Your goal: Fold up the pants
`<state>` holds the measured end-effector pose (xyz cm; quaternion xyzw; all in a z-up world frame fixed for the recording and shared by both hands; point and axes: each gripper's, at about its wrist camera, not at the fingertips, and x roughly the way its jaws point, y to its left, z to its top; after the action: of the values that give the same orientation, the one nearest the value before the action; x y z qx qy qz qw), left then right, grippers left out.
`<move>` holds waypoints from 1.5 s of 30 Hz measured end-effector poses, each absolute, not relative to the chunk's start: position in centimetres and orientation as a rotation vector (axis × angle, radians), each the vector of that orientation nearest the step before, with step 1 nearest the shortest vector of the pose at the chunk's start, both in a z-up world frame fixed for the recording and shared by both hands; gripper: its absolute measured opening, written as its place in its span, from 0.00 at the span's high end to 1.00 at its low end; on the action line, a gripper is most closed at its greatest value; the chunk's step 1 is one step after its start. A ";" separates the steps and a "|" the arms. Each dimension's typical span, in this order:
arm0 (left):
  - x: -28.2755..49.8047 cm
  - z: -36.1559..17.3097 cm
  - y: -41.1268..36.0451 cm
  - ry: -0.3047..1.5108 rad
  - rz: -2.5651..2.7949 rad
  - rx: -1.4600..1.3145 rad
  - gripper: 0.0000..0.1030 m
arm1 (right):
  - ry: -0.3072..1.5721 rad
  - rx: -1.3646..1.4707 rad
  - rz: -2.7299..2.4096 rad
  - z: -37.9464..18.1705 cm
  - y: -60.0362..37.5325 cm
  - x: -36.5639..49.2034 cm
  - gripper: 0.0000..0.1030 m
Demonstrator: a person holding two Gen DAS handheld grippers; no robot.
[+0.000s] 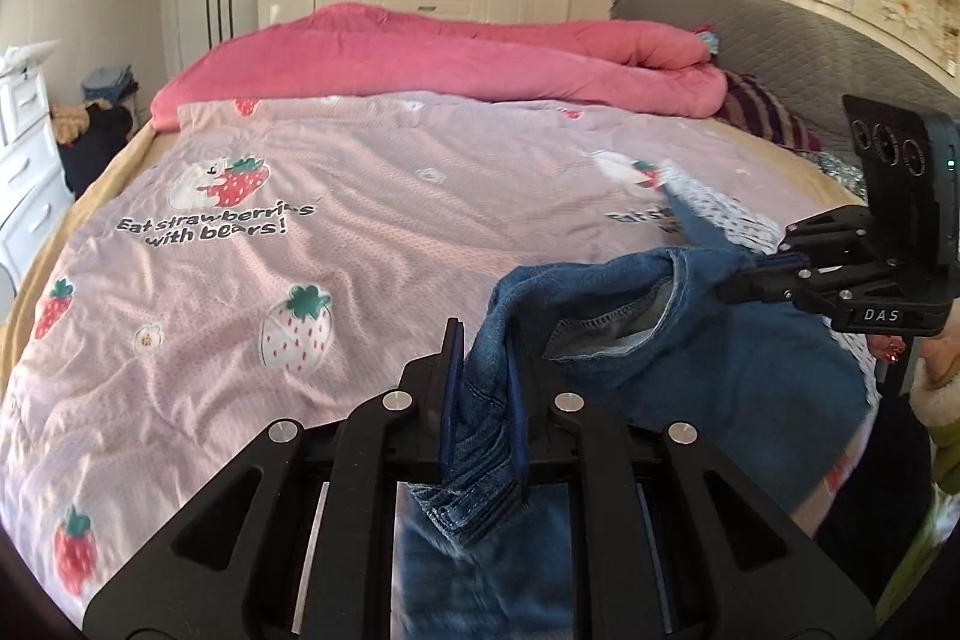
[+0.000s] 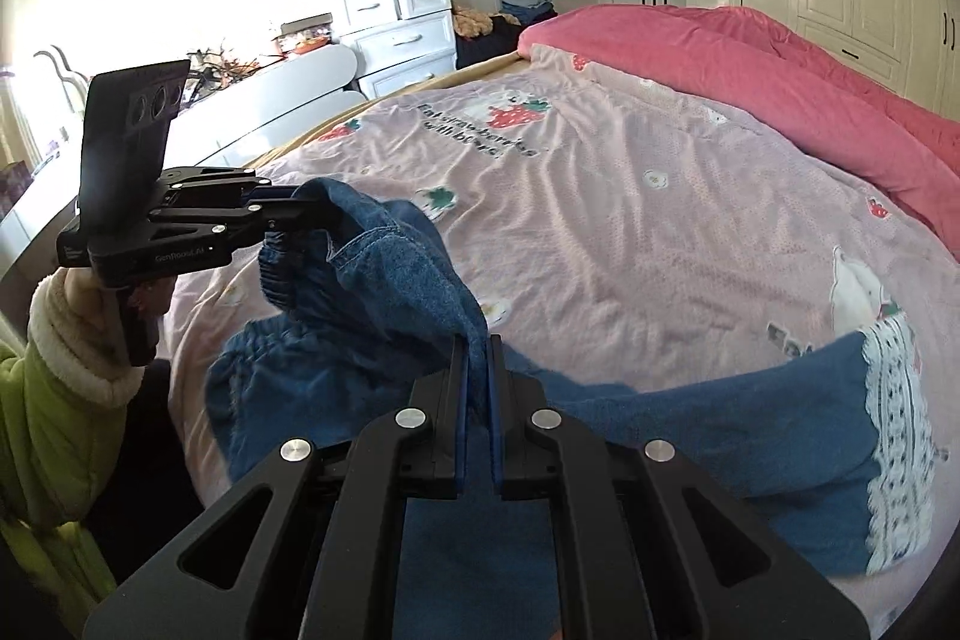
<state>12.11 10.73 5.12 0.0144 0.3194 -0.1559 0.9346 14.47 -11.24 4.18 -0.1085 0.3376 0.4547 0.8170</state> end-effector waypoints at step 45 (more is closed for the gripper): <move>0.7 0.6 11.0 0.784 -0.216 0.143 0.82 | 0.872 -0.257 1.064 -4.6 -9.7 3.8 0.89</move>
<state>0.72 10.98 0.64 0.0695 0.3808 -0.1049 0.9161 3.77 -9.68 -4.62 -0.1183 0.4012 0.4896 0.7651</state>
